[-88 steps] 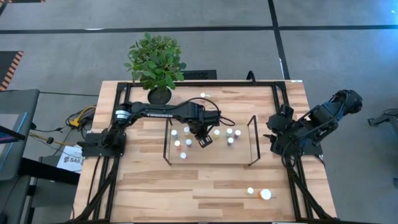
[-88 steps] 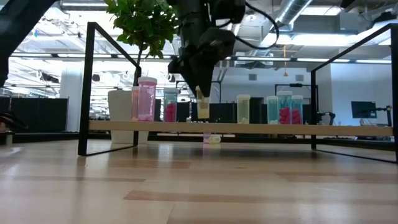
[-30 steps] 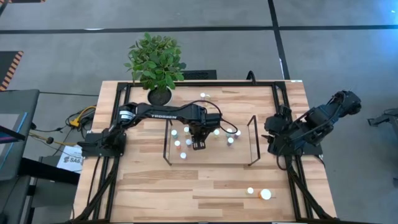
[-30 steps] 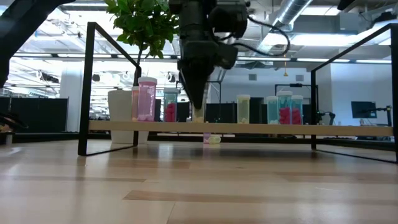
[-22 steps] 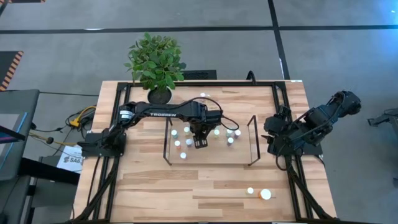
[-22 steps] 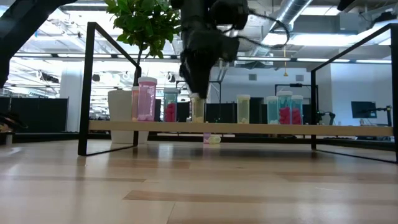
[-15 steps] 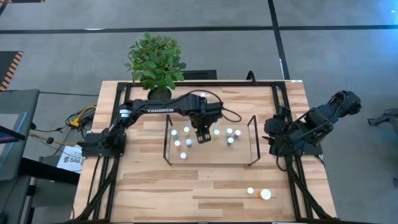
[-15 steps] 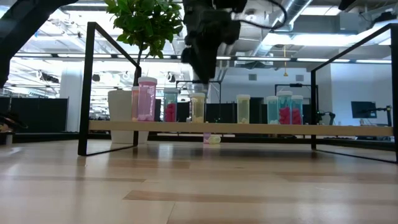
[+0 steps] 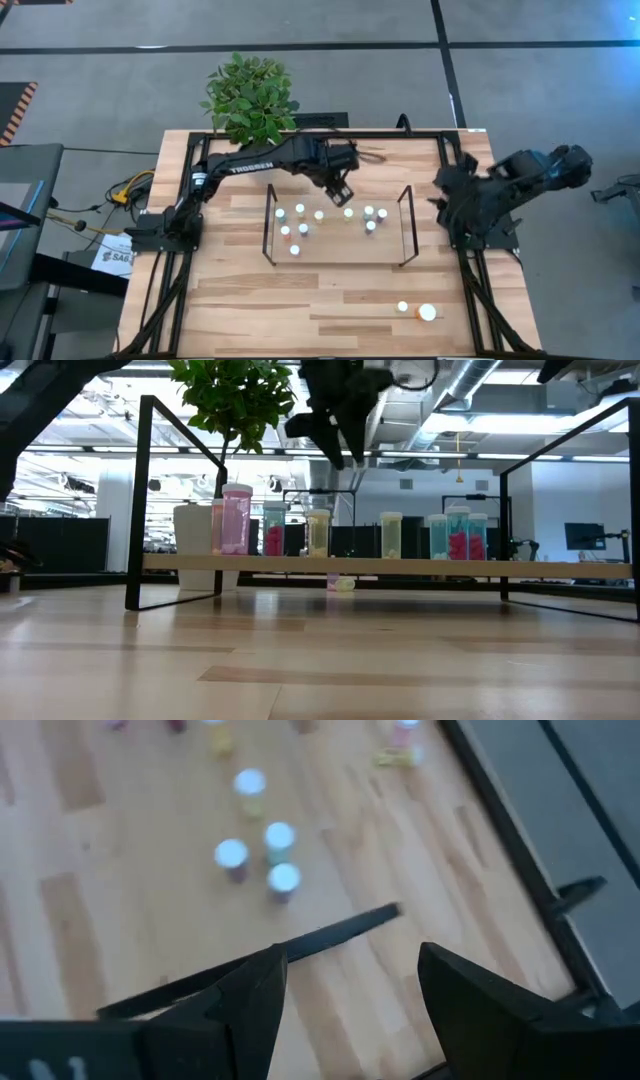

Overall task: Pick and place medicine bottles onto shelf by color
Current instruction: Put the pink pill bottle on the shelf

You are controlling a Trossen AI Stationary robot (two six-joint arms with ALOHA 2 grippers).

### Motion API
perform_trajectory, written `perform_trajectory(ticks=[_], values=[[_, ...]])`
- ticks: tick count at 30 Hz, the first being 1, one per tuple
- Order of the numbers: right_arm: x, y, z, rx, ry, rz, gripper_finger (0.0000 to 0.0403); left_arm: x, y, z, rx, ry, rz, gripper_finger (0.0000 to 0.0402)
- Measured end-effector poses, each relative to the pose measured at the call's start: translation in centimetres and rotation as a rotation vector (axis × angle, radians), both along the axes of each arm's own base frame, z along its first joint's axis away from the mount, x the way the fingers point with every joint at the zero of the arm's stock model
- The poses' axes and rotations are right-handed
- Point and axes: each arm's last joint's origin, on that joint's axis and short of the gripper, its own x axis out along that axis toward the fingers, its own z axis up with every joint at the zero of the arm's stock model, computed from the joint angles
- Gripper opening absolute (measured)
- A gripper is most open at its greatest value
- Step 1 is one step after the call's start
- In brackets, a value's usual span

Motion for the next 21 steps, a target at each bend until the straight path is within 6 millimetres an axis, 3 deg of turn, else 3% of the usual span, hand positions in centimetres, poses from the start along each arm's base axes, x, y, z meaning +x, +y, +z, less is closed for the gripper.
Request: perform_trajectory(ticks=[6, 9, 21], values=[[-2.1, -2.1, 0.8, -0.002, -0.061, -0.067, 0.0249, -0.3, 3.8, 0.2, 0.041, -0.077, 0.289, 0.0176], [-2.9, -2.7, 1.0, -0.017, -0.075, -0.081, 0.0249, 0.2, 5.4, -0.7, 0.059, -0.116, 0.366, 0.0176], [-4.7, -4.4, 1.7, -0.227, -0.113, -0.186, 0.0249, 2.8, 9.8, -8.5, 0.0, -0.007, 0.405, 0.0176]])
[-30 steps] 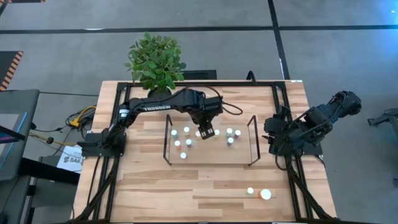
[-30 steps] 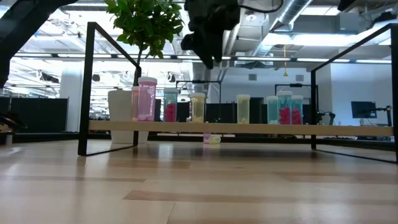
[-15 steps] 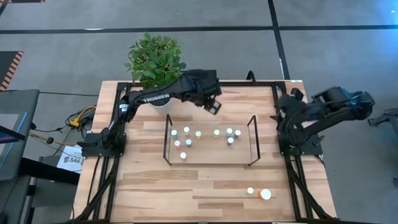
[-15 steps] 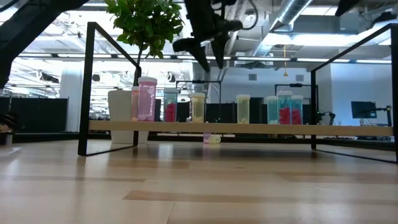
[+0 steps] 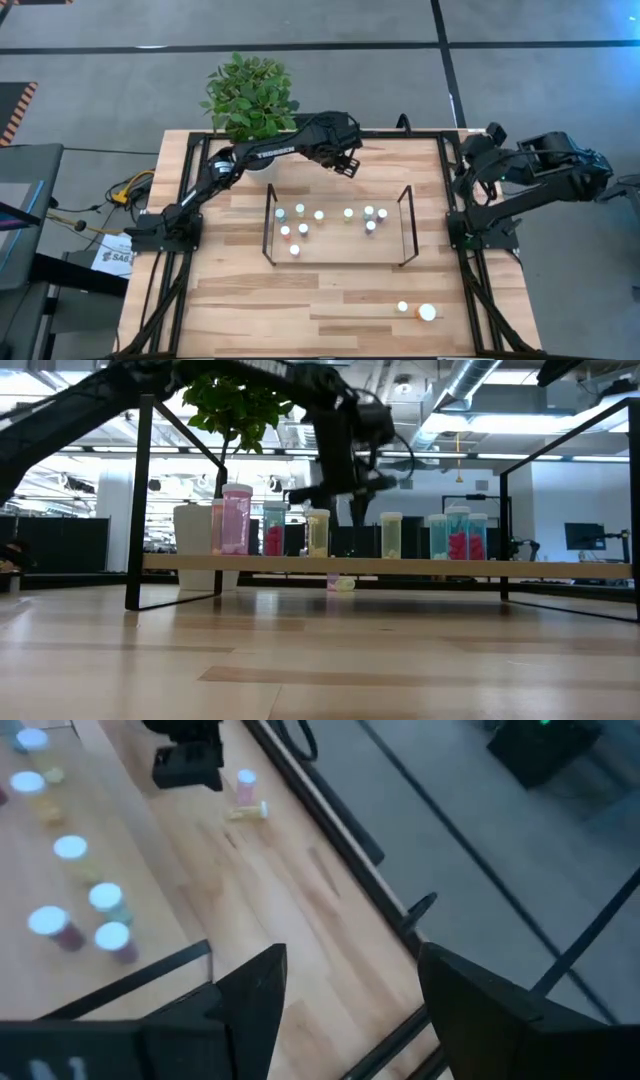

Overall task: Pick and place medicine bottles onto shelf by color
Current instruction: Put the pink pill bottle on the shelf

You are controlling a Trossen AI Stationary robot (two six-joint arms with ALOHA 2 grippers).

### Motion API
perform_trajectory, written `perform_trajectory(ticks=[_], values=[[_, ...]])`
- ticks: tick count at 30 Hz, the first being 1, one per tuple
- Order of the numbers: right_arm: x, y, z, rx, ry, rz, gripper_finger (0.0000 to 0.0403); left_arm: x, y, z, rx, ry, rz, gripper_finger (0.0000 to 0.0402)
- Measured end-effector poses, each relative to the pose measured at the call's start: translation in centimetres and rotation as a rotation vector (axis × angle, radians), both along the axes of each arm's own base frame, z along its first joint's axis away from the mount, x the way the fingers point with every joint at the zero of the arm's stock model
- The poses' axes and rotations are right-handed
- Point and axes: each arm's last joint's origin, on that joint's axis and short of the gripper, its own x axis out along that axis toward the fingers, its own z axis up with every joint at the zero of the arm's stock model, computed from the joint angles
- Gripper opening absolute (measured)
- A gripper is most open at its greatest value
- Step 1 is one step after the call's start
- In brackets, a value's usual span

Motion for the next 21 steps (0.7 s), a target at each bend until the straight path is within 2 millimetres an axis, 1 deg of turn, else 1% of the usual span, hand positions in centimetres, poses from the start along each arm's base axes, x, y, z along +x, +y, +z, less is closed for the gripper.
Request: perform_trajectory(ticks=[3, 7, 15, 21], values=[[-0.2, -0.1, 0.0, 0.003, -0.007, -0.011, 0.0249, 0.4, 0.3, -1.6, -0.031, 0.024, -0.006, 0.0176], [-0.3, -0.1, 0.0, 0.004, -0.008, -0.015, 0.0249, 0.7, 0.8, -2.8, -0.045, 0.032, 0.0, 0.0176], [0.1, -0.1, 0.0, 0.004, -0.001, -0.014, 0.0249, 0.3, 2.0, -3.2, -0.034, 0.045, 0.001, 0.0176], [0.1, -0.1, 0.0, 0.007, -0.002, -0.012, 0.0249, 0.4, 3.2, -3.0, -0.025, -0.015, 0.037, 0.0176]])
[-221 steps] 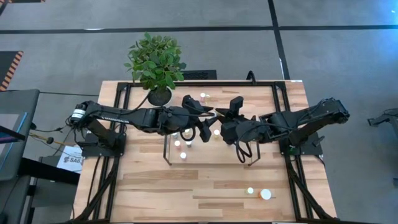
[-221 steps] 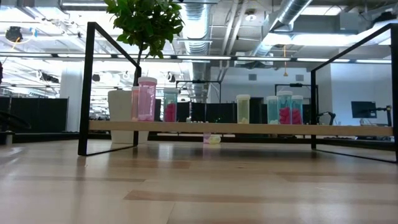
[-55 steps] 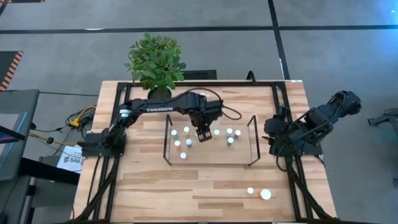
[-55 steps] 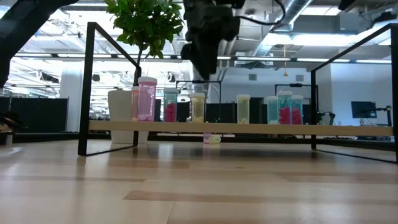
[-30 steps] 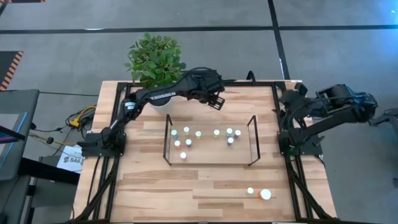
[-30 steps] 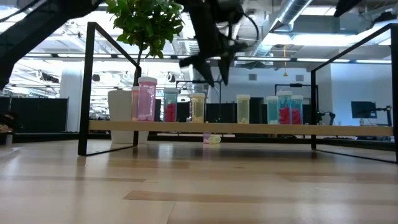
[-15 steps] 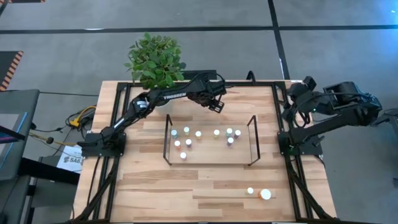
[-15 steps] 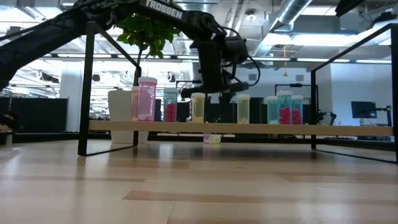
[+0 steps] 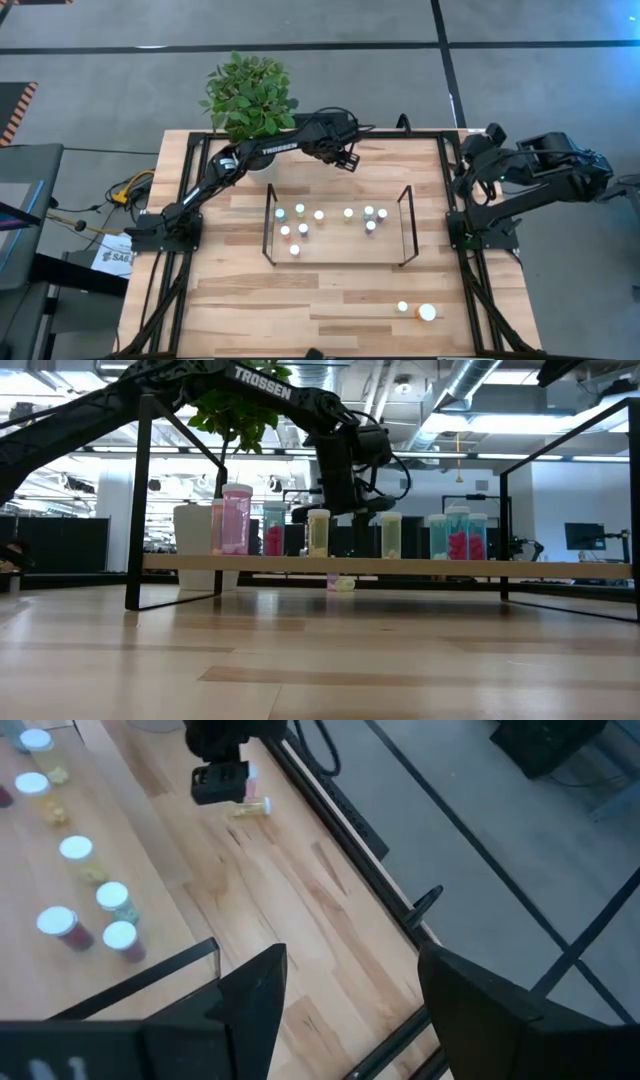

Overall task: Pick and place medicine bottles onto shelf by color
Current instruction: Put the pink pill bottle on the shelf

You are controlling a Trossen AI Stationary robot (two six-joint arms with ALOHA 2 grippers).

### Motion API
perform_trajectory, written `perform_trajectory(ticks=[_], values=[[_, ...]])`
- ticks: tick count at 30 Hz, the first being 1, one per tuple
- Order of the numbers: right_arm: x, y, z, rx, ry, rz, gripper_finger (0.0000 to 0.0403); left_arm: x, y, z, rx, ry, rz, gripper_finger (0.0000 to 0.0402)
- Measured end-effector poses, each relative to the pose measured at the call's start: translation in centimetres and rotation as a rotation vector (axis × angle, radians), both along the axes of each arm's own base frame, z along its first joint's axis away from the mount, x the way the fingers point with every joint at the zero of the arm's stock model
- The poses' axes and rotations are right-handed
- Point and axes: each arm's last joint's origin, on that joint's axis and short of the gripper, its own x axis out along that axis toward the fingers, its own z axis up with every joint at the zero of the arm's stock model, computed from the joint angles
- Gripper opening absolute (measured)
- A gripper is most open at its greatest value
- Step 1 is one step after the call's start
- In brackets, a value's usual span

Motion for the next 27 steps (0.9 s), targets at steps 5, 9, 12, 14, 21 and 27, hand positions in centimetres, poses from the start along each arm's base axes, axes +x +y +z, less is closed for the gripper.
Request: perform_trajectory(ticks=[5, 9, 12, 14, 21, 27], values=[[0.0, 0.0, 0.0, 0.0, 0.0, 0.0, 0.0249, 0.2, 0.4, 0.0, -0.019, -0.042, -0.009, 0.0176], [0.0, 0.0, 0.0, 0.0, 0.0, 0.0, 0.0249, 0.1, 0.2, -0.2, -0.029, -0.037, -0.002, 0.0176], [0.0, 0.0, 0.0, 0.0, 0.0, 0.0, 0.0249, 0.1, 0.4, -0.2, -0.028, -0.041, 0.029, 0.0176], [0.0, 0.0, 0.0, 0.0, 0.0, 0.0, 0.0249, 0.0, 0.6, -0.2, -0.01, -0.036, 0.041, 0.0176], [0.0, -0.1, 0.0, 0.014, -0.021, -0.029, 0.0249, 0.2, 1.0, -2.4, -0.077, -0.019, 0.074, 0.0176], [0.0, -0.2, 0.0, 0.016, -0.024, -0.044, 0.0249, 0.5, 1.4, -3.3, -0.07, -0.002, 0.081, 0.0176]])
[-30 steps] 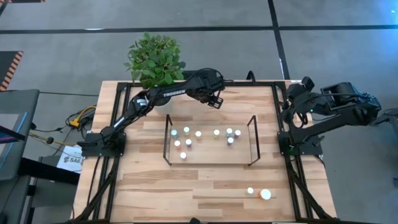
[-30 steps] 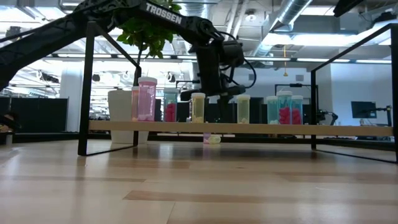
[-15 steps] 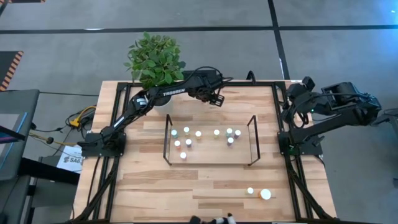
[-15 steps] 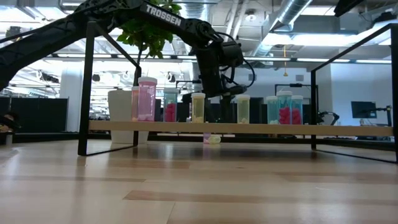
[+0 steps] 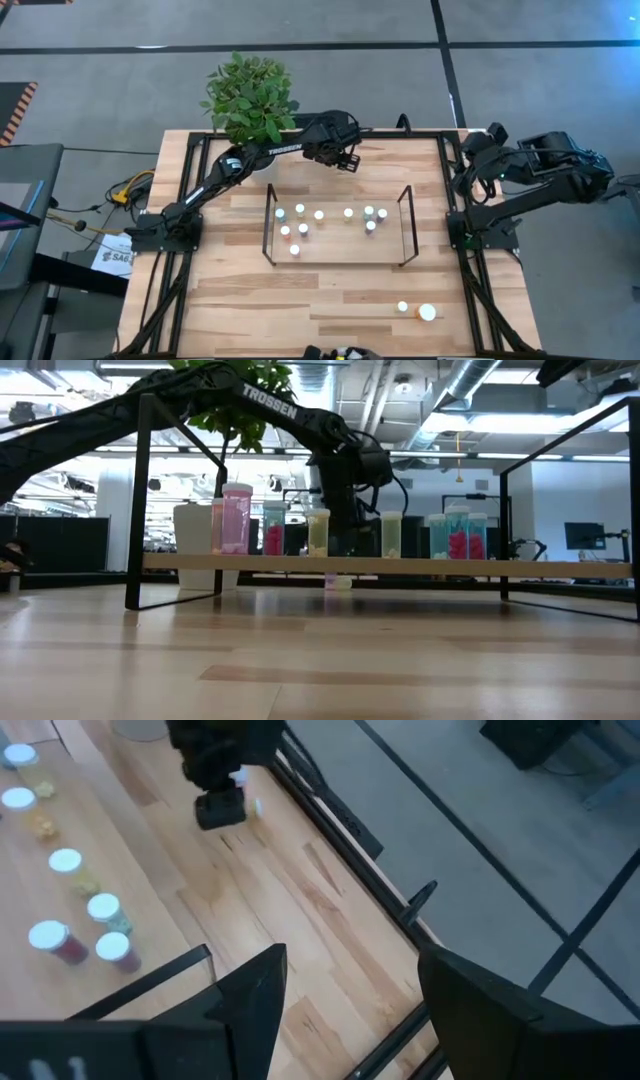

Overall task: Pick and place medicine bottles onto shelf by color
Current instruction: Put the pink pill bottle on the shelf

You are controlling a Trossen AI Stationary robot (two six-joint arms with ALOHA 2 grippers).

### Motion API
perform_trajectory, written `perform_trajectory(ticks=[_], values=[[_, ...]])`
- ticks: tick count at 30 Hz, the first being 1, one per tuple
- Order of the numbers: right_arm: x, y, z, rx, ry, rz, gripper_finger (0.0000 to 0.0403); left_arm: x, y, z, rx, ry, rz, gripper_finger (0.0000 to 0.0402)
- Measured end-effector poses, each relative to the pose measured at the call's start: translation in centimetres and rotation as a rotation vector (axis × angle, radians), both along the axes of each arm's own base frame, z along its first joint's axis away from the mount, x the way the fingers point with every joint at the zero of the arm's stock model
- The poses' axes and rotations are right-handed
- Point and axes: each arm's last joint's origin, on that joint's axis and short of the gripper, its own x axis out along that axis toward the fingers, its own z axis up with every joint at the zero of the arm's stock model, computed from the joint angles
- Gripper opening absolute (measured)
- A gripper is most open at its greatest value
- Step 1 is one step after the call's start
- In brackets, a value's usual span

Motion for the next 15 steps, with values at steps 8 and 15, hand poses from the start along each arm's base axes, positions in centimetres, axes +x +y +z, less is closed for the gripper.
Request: perform_trajectory(ticks=[8, 15], values=[[0.0, 0.0, 0.0, 0.0, -0.001, -0.001, 0.0249, -0.37, 0.38, -0.23, -0.02, 0.019, 0.034, 0.0176], [0.0, 0.0, 0.0, 0.001, 0.0, 0.0, 0.0249, -0.74, 1.04, -0.27, -0.061, 0.002, 0.083, 0.0176]])
